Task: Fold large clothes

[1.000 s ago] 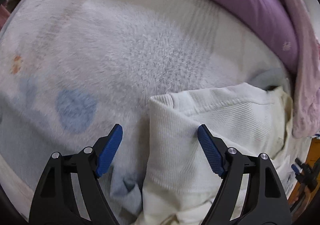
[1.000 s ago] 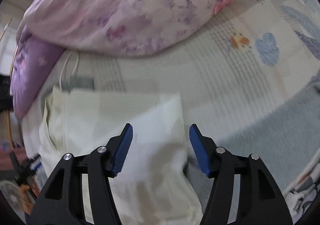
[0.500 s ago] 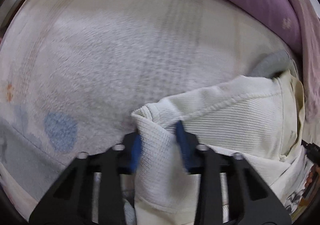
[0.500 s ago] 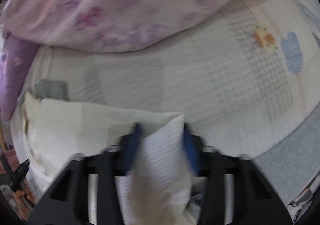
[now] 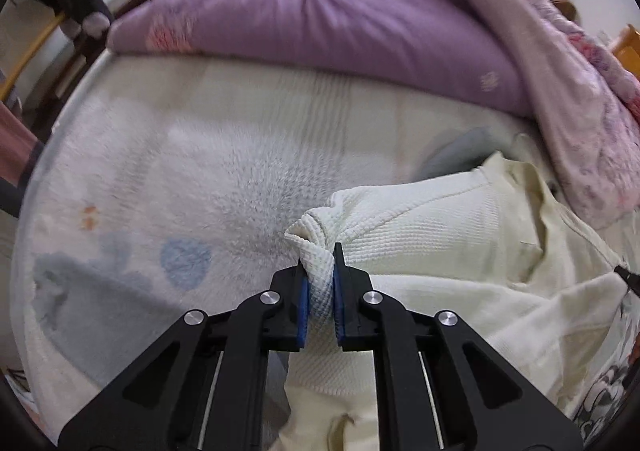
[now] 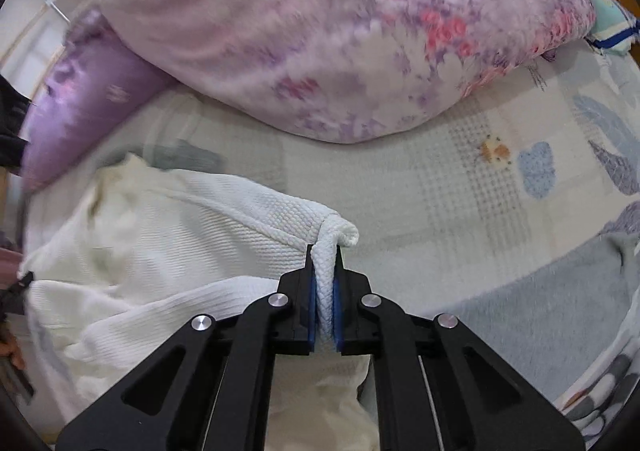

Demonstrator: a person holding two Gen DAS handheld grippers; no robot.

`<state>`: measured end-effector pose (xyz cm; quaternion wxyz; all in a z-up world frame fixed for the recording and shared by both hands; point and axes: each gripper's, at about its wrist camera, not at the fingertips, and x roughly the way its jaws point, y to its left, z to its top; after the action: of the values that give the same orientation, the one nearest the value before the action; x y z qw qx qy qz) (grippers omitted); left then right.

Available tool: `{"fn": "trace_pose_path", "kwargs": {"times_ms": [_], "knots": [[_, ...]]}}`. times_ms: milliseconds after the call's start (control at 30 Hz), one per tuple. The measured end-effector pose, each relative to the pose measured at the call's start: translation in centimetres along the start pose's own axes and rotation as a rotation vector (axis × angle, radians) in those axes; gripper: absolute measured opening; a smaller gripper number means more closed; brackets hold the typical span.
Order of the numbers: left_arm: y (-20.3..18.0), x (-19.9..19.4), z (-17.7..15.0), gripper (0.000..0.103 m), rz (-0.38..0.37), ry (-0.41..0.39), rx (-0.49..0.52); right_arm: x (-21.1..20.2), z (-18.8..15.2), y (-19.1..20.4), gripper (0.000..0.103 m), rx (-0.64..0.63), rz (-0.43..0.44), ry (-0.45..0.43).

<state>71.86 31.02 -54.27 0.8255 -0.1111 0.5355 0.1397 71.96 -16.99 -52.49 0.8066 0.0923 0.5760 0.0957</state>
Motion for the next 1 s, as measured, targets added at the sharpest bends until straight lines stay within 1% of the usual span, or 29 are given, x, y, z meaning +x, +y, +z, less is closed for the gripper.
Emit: {"fn": "trace_pose_path", "kwargs": {"times_ms": [33,100,133,233,333,433,467,533,600,667,733,833,867,900,967,1000], "knots": [[0.0,-1.6,-0.6,0.009,-0.005,-0.019,0.009,-0.7,0.2,0.5,0.005,-0.009,0.011,-0.011],[0.6,-3.9,-2.0,0.009,-0.017,-0.045,0.022,-3.5,-0.5,0.8,0.005,-0.025,0.044,-0.039],[0.2,-5.0,-2.6,0.009,-0.02,-0.056,0.027,-3.8,-0.7,1.0,0.005,-0.028,0.061,-0.051],[0.4,-8.0,-4.8,0.009,-0.03,-0.078,0.033,-7.1,-2.3,1.7,0.005,-0.031,0.113,-0.081],[1.1,-11.0,-7.6,0.009,-0.047,-0.097,0.003,-10.7,-4.9,1.5,0.005,-0.053,0.147,-0.106],[2.9,-13.7,-10.8,0.009,-0.066,-0.088,-0.038,-14.3,-8.5,0.9,0.005,-0.064,0.168,-0.115],[3.2,-14.2,-11.6,0.009,-0.068,-0.085,-0.04,-15.2,-9.8,0.7,0.005,-0.067,0.178,-0.112],[4.2,-15.4,-14.2,0.009,-0.057,-0.079,-0.026,-16.6,-12.4,-0.1,0.005,-0.058,0.185,-0.107],[5.2,-16.3,-17.0,0.009,-0.055,-0.057,-0.033,-17.8,-15.7,-1.3,0.005,-0.03,0.189,-0.086],[6.6,-16.7,-20.2,0.009,-0.069,-0.023,-0.063,-18.3,-18.8,-2.2,0.005,-0.008,0.166,-0.066],[7.6,-16.7,-23.7,0.009,-0.057,0.013,-0.08,-18.3,-22.5,-3.8,0.005,0.06,0.155,-0.024],[9.4,-15.5,-28.4,0.011,-0.059,0.077,-0.145,-16.4,-27.6,-6.1,0.006,0.151,0.095,0.067],[9.9,-14.9,-30.0,0.014,-0.056,0.101,-0.162,-15.3,-29.4,-7.0,0.006,0.192,0.072,0.107],[10.5,-14.1,-31.7,0.016,-0.052,0.13,-0.183,-14.2,-31.0,-7.6,0.009,0.215,0.043,0.142],[11.6,-12.6,-34.7,0.025,-0.055,0.209,-0.236,-12.8,-33.1,-8.3,0.009,0.238,-0.023,0.194],[12.0,-12.2,-35.6,0.025,-0.04,0.238,-0.261,-12.2,-34.4,-8.7,0.009,0.277,-0.019,0.223]]}}
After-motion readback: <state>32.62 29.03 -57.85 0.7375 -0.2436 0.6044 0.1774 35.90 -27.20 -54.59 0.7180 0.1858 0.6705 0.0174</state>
